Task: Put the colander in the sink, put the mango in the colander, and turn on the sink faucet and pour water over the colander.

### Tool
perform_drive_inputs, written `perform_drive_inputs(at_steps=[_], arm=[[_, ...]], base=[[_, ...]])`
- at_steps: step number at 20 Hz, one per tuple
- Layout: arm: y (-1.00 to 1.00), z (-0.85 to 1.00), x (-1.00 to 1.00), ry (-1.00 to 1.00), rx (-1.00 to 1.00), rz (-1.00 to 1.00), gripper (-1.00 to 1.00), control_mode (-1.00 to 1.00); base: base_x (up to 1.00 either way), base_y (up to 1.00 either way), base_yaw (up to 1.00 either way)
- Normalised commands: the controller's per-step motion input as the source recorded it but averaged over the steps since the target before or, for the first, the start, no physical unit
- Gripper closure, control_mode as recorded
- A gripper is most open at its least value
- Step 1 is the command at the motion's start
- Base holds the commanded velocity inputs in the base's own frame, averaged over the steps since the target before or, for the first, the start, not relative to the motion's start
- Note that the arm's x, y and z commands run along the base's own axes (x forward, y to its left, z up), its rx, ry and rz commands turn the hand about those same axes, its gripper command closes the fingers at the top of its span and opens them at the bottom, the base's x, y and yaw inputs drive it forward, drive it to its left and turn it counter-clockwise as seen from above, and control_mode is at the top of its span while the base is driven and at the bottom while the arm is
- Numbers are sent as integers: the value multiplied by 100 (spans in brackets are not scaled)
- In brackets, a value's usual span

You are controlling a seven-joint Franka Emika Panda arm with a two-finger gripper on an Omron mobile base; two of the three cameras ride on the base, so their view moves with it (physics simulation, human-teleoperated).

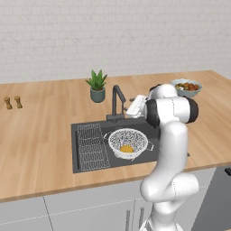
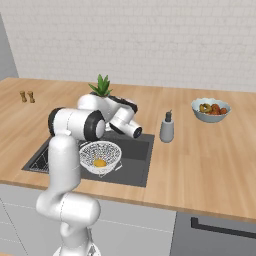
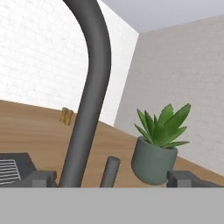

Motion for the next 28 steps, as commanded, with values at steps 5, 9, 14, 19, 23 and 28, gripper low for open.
perform_drive_inputs(at_steps=[5, 9, 14, 19, 23, 28], arm=[[1, -25, 38, 0, 2, 0, -100, -100], [11, -20, 41, 0, 2, 0, -100, -100], [20, -8, 38, 0, 1, 0, -100, -100], [9, -7, 34, 0, 0, 0, -100, -100], [20, -8, 19, 0, 0, 0, -100, -100], [28, -1, -6, 0, 0, -1, -100, -100]], base=[[0, 0, 0], [0, 0, 0], [0, 0, 0], [0, 0, 0], [0, 0, 0], [0, 0, 0]])
